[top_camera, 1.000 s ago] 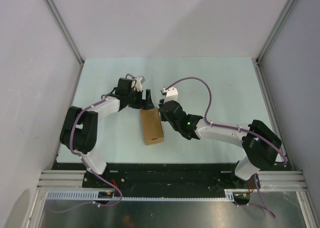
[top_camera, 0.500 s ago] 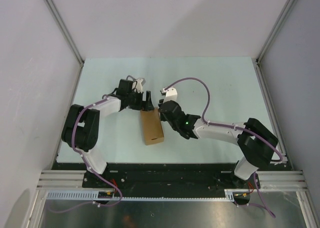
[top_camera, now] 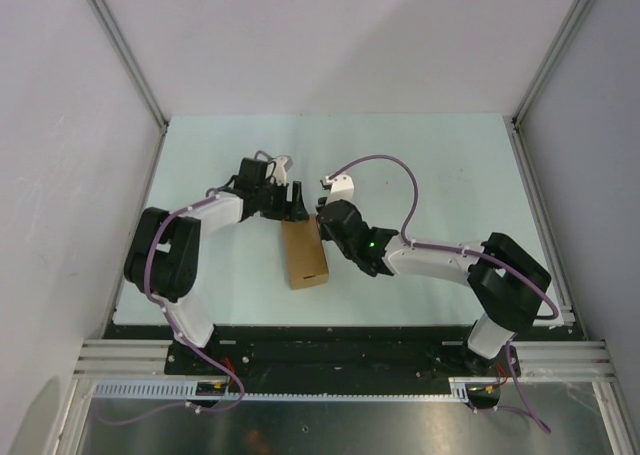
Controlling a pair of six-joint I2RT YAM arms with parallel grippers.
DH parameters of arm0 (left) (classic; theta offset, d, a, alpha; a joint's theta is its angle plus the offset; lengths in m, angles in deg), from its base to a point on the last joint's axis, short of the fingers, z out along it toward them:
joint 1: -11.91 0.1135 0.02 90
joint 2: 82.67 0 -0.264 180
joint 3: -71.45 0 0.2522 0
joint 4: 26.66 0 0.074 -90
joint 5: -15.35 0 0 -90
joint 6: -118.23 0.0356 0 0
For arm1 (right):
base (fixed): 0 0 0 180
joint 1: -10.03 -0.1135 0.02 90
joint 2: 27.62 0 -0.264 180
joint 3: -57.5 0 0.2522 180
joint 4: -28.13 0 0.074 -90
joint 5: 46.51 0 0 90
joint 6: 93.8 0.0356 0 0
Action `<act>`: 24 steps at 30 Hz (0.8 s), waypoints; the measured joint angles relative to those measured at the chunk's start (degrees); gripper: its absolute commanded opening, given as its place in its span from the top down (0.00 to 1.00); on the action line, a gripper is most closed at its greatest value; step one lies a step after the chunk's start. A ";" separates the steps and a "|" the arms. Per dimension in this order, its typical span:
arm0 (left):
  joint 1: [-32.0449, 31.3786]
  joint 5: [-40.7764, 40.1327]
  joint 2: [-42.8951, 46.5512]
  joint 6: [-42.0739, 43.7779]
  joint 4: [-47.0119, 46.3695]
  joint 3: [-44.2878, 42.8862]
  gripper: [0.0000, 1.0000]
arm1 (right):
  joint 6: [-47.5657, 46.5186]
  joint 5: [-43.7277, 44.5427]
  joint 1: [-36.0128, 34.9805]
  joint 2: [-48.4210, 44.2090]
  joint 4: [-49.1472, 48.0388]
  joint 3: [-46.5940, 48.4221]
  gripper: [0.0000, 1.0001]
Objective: Unpack the express box
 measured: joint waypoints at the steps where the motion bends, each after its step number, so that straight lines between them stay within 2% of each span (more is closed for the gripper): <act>1: -0.07 -0.02 -0.07 0.00 0.00 -0.04 0.20 | -0.02 -0.07 0.00 0.15 -0.11 0.00 1.00; 10: -0.22 0.00 -0.35 -0.02 0.20 -0.39 0.22 | 0.02 0.17 0.00 0.76 -0.63 0.00 1.00; 24: -0.59 0.33 -0.37 -0.33 0.48 -0.70 0.34 | -0.20 1.27 -0.28 0.76 -0.66 0.00 1.00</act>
